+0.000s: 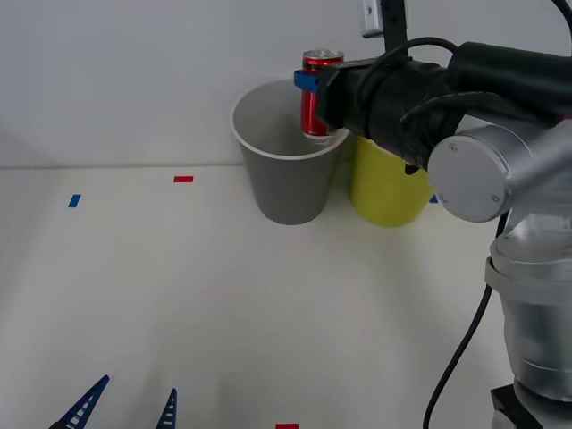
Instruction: Put cans in the gray bin and PET bottles in the light green bin.
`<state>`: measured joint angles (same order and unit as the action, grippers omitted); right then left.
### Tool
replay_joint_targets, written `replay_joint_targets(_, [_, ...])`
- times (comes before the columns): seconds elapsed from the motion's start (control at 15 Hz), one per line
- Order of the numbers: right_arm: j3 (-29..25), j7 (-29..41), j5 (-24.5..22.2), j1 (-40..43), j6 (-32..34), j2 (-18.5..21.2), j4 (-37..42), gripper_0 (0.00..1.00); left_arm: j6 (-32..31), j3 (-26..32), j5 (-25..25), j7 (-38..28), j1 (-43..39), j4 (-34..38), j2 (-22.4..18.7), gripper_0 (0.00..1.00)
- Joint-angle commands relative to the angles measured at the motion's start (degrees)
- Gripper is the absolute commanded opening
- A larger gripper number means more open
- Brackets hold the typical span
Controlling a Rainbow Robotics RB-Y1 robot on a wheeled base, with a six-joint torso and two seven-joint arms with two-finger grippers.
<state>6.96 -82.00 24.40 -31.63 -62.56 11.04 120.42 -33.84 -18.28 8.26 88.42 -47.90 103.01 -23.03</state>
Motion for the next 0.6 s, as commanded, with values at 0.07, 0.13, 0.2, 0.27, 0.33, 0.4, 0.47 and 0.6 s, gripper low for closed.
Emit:
replay_joint_targets(0.07, [0.9,-0.2,0.5,-2.3,8.2,-0.1,-7.5,0.00,0.0,0.0,0.0,0.0,0.0,0.0,0.0,1.00])
replay_joint_targets(0.13, [1.3,-0.3,0.5,-3.0,10.7,0.2,-9.5,0.00,0.0,0.0,0.0,0.0,0.0,0.0,0.0,1.00])
replay_joint_targets(0.2, [2.1,-0.3,0.6,-3.8,14.0,0.5,-12.2,0.00,0.0,0.0,0.0,0.0,0.0,0.0,0.0,1.00])
replay_joint_targets(0.27, [3.0,-0.4,0.2,-4.2,16.7,0.6,-14.3,0.00,0.0,0.0,0.0,0.0,0.0,0.0,0.0,1.00])
replay_joint_targets(0.33, [3.9,-0.4,0.2,-4.6,19.5,0.6,-16.4,0.00,0.0,0.0,0.0,0.0,0.0,0.0,0.0,1.00])
replay_joint_targets(0.4, [4.6,-0.7,-0.1,-5.3,22.3,0.6,-19.0,0.00,0.0,0.0,0.0,0.0,0.0,0.0,0.0,1.00])
replay_joint_targets(0.47, [4.9,-1.1,-0.5,-5.8,23.3,0.7,-20.5,0.00,0.0,0.0,0.0,0.0,0.0,0.0,0.0,1.00])
replay_joint_targets(0.6, [5.3,-1.6,-1.6,-6.9,25.3,0.9,-23.2,0.00,0.0,0.0,0.0,0.0,0.0,0.0,0.0,1.00])
